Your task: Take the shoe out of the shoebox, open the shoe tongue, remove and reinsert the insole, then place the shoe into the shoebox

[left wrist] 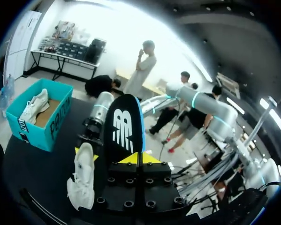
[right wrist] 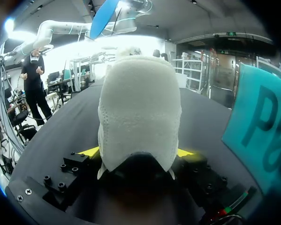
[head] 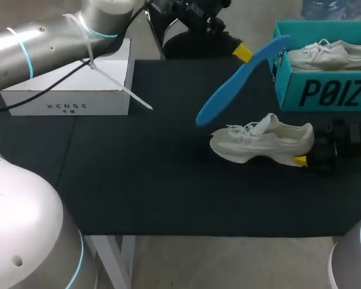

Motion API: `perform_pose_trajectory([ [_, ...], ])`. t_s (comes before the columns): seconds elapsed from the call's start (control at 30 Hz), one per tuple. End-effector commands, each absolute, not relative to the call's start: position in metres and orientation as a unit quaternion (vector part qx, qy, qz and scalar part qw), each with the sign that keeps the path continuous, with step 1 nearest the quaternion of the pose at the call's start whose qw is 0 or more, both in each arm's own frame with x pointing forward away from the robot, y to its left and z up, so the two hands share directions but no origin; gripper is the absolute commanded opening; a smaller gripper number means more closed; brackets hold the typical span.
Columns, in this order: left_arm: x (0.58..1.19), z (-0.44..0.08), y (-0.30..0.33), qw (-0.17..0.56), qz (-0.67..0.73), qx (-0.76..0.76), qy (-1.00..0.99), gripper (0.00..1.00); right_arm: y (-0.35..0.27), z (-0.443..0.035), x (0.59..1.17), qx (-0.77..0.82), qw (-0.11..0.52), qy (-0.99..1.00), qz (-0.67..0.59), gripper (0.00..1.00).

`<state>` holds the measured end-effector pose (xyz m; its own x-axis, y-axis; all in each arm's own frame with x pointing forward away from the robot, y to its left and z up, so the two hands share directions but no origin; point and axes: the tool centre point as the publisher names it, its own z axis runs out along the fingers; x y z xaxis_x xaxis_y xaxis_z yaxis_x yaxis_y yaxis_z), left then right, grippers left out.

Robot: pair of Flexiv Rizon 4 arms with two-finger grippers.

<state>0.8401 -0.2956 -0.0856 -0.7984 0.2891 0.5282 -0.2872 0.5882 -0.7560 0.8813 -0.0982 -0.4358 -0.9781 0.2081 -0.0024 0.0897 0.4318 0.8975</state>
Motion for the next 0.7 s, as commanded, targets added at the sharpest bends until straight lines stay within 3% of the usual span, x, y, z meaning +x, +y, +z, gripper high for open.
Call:
perform_pose_trajectory([
  [0.03, 0.841, -0.105, -0.272, 0.371, 0.508, 0.018, -0.777, 0.00, -0.096, -0.449, 0.880, 0.090, 0.056, 0.845, 0.524, 0.00],
  [0.2, 0.841, -0.101, -0.254, 0.384, 0.558, 0.022, -0.735, 0.00, -0.096, -0.449, 0.880, 0.090, 0.056, 0.845, 0.524, 0.00],
  [0.4, 0.833, -0.090, -0.240, 0.335, 0.658, -0.006, -0.675, 0.00, -0.096, -0.449, 0.880, 0.090, 0.056, 0.845, 0.524, 0.00],
  [0.7, 0.817, -0.069, -0.254, 0.356, 0.709, -0.052, -0.607, 0.00, -0.096, -0.449, 0.880, 0.090, 0.056, 0.845, 0.524, 0.00],
])
